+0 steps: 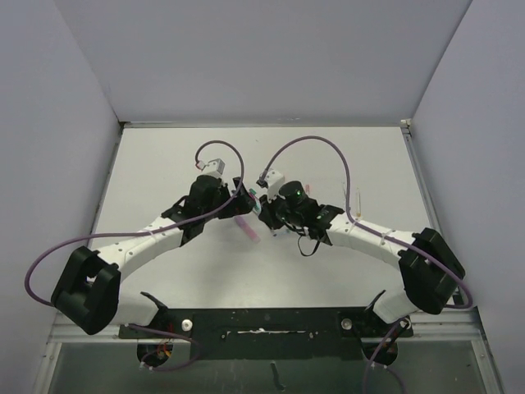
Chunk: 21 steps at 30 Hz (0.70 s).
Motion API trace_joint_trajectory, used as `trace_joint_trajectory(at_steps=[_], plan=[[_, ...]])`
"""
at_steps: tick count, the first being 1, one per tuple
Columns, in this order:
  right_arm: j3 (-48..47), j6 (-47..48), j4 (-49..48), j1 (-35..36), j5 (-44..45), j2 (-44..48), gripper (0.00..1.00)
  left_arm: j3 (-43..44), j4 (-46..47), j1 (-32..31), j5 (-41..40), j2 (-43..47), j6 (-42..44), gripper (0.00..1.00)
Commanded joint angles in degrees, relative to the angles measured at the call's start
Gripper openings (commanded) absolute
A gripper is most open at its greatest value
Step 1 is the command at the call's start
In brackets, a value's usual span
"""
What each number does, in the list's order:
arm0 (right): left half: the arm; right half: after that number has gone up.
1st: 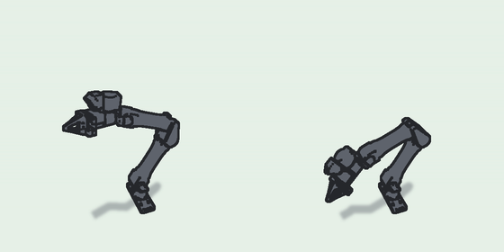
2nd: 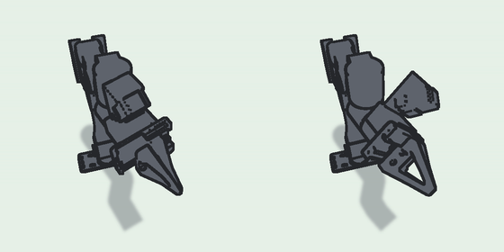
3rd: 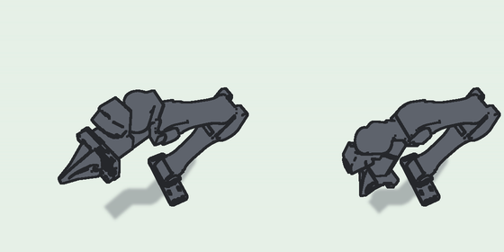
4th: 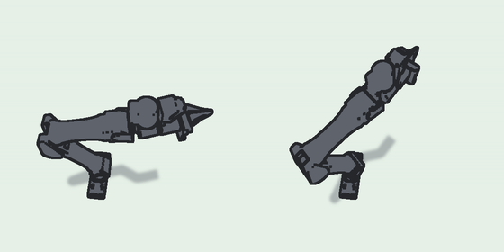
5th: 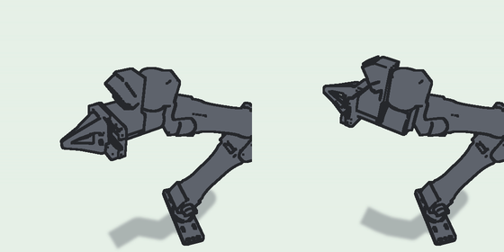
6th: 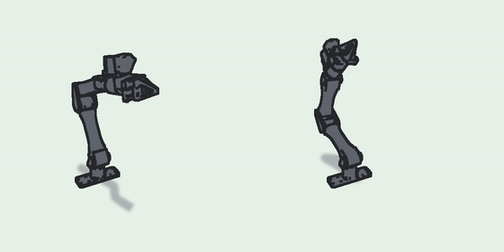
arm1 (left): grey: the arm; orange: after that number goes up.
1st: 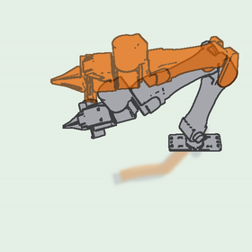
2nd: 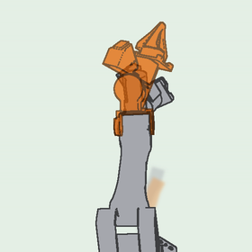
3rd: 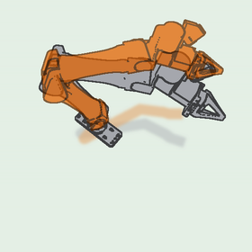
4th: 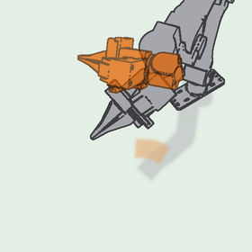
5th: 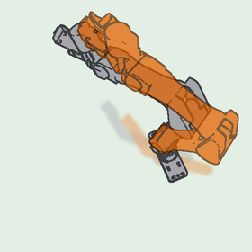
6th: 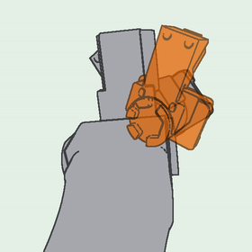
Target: Open the pen caps
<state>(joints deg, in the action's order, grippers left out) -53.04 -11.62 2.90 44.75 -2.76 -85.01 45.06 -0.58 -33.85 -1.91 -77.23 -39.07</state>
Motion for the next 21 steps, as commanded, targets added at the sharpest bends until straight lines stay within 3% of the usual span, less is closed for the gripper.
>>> trace_joint_trajectory(at_steps=[1,14,21], plan=[[1.16,-1.5,-9.71,2.44,-1.43,-0.25,0.0,0.15,8.25,-0.6,-0.56,-0.29,-3.72,0.97],[4.44,-3.85,-20.16,5.96,0.83,-1.73,0.0,-9.64,21.89,-0.73,1.01,3.53,-12.47,0.8],[4.23,-4.11,-20.22,6.05,0.77,-2.59,0.0,-12.22,25.74,-0.95,0.85,5.4,-14.21,0.61]])
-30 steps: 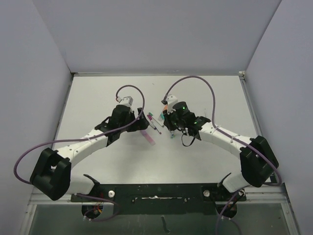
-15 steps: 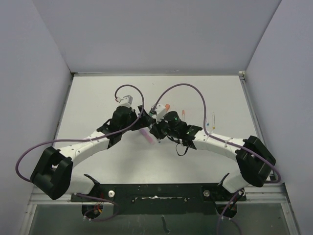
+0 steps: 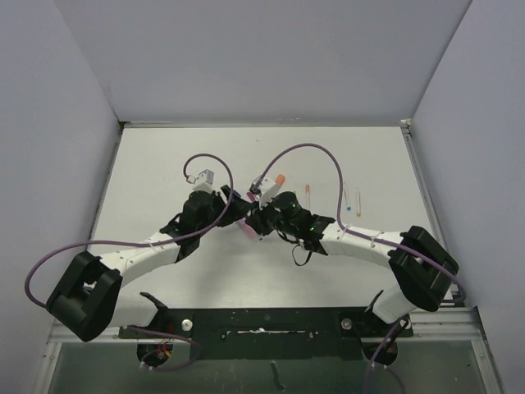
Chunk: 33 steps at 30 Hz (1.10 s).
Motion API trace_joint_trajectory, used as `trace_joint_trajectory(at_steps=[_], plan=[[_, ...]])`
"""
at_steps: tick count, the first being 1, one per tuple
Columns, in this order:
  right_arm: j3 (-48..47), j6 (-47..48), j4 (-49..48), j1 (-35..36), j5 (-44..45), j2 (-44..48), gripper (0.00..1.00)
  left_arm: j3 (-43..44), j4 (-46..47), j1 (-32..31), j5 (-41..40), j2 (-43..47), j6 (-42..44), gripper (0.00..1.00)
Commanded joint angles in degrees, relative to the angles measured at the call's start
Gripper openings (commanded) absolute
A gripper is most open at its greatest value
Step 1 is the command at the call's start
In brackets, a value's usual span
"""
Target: Open the pen caps
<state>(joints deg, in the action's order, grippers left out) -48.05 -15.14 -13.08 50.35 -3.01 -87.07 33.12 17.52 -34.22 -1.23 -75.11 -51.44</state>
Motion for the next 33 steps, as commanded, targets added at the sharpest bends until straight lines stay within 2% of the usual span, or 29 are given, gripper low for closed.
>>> trace_joint_trajectory(at_steps=[1,5,9,13,27,33], plan=[[-0.88,-0.57,-4.15,0.45,0.94,-0.66,0.0,-0.41,7.89,-0.61,0.11,3.3,-1.9,0.61],[-1.63,-0.42,-3.31,0.46,0.3,-1.34,0.0,-0.52,8.75,-0.6,0.7,3.26,-2.08,0.58],[-1.52,-0.51,-3.43,0.45,0.51,-1.41,0.0,-0.43,9.35,-0.69,1.3,3.22,-1.91,0.48],[-0.9,-0.68,-4.0,0.5,1.02,-0.59,0.0,-0.6,9.8,-0.8,1.7,3.09,-1.91,0.43],[0.9,-0.51,-4.7,0.45,1.92,3.46,0.0,-0.69,11.19,-1.3,2.51,0.92,-2.08,0.42],[0.94,-0.42,-4.75,0.45,1.65,3.48,0.0,-0.87,11.92,-1.34,2.51,0.9,-2.35,0.25]])
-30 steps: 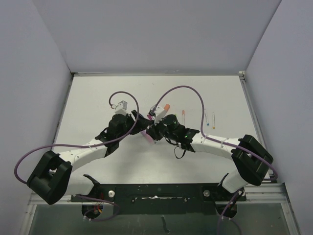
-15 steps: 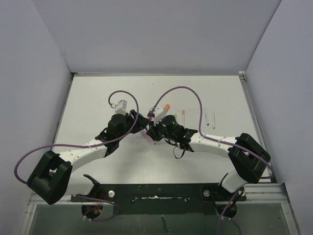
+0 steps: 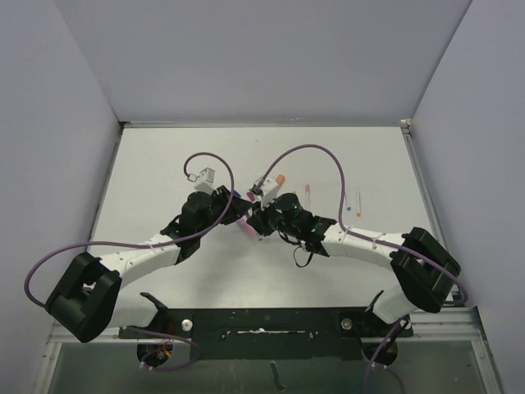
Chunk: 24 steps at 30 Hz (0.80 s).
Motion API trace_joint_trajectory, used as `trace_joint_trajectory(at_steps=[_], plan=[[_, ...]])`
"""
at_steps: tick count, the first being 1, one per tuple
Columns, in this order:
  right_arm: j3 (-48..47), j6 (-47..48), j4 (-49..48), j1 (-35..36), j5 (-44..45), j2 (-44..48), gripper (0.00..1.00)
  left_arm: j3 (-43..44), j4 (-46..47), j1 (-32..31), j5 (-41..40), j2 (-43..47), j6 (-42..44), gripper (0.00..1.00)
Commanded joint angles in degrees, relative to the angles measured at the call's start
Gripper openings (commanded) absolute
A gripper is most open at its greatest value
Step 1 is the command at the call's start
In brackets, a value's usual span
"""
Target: Open the pen caps
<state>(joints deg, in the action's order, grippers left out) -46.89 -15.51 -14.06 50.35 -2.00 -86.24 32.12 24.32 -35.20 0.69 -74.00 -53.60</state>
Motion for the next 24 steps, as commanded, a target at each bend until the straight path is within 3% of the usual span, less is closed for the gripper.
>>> trace_joint_trajectory(at_steps=[1,7,9,10,11,12,13,14,19,24], plan=[[-0.15,-0.05,-3.83,0.45,0.68,2.77,0.0,0.09,5.13,-0.36,0.5,-0.14,-0.13,0.23],[0.69,-0.19,-4.6,0.45,1.11,3.99,0.0,-0.12,5.17,-0.31,0.45,-0.16,-0.1,0.02],[1.0,-0.15,-4.65,0.45,1.28,4.68,0.0,-0.13,5.21,-0.31,0.45,-0.27,-0.1,0.0],[0.97,-0.16,-4.35,0.45,1.44,4.94,0.05,-0.13,5.24,-0.37,0.45,-0.31,-0.17,0.0],[0.86,-0.14,-3.89,0.45,1.61,5.08,0.18,-0.06,5.36,-0.36,0.53,-0.35,-0.24,0.0],[0.57,0.05,-3.31,0.41,1.58,5.04,0.4,0.04,5.39,-0.32,0.69,-0.29,-0.27,0.0],[0.04,0.29,-2.22,0.45,1.56,4.84,0.5,0.17,5.43,-0.32,0.71,-0.23,-0.32,0.0],[-0.48,0.56,-1.1,0.45,1.6,4.52,0.54,0.22,5.47,-0.31,0.79,-0.14,-0.48,0.0],[-1.46,0.74,-0.17,0.37,1.35,3.02,0.55,0.74,5.98,-0.34,1.73,0.24,-0.96,0.0],[-2.05,0.6,-0.25,0.28,0.97,1.47,0.46,1.14,6.36,-0.32,2.7,0.69,-1.06,0.0]])
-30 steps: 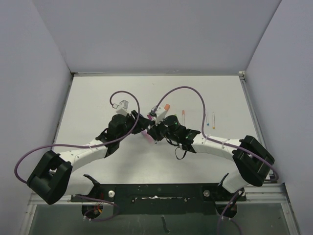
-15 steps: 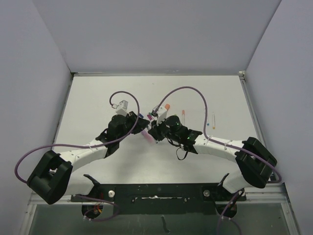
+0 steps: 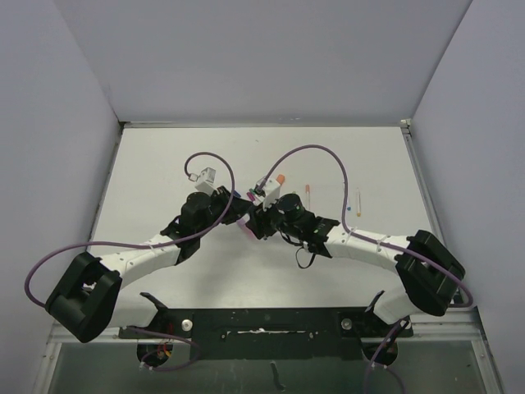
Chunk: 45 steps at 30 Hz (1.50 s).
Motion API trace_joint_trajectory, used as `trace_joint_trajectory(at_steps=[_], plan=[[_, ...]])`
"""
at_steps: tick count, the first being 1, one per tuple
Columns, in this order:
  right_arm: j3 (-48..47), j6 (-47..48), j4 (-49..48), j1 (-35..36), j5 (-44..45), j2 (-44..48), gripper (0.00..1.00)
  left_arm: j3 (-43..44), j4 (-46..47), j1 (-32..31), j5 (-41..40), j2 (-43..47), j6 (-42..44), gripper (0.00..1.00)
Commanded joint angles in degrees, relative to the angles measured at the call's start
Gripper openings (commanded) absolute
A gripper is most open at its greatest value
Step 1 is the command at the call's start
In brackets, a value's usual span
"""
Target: Open the pen caps
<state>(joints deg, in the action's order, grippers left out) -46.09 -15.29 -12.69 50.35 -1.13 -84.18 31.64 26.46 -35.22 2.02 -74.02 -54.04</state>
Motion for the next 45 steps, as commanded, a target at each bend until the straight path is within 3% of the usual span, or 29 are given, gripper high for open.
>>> trace_joint_trajectory(at_steps=[1,10,11,17,26,34,40,45], plan=[[-2.99,0.4,-1.64,0.28,0.0,-0.75,0.43,1.54,4.33,-0.29,1.52,0.79,-0.7,0.0],[-3.39,0.26,-1.21,-0.05,-0.43,-1.02,0.01,1.3,5.15,-0.3,1.91,0.78,-1.0,0.0],[-3.4,0.26,-1.01,-0.07,-0.52,-0.97,0.0,1.5,4.88,-0.29,1.78,0.8,-0.92,0.0],[-3.68,0.99,3.01,-0.51,-1.14,0.08,0.0,5.83,-2.43,2.15,-1.0,1.93,2.9,0.0],[-1.23,1.58,10.57,-2.32,-3.53,3.6,0.0,9.41,-3.21,18.04,7.5,-1.44,5.13,0.0],[-0.11,1.95,13.68,-3.31,-2.65,6.96,0.0,10.02,-2.53,22.71,10.72,-6.36,5.32,0.0],[-0.75,1.43,17.54,-5.41,4.51,9.59,0.0,13.86,-16.66,23.65,6.88,-6.91,12.28,0.0],[-3.17,0.78,22.33,-11.49,7.42,11.74,0.0,17.75,-27.42,23.76,6.27,-9.51,19.61,0.0]])
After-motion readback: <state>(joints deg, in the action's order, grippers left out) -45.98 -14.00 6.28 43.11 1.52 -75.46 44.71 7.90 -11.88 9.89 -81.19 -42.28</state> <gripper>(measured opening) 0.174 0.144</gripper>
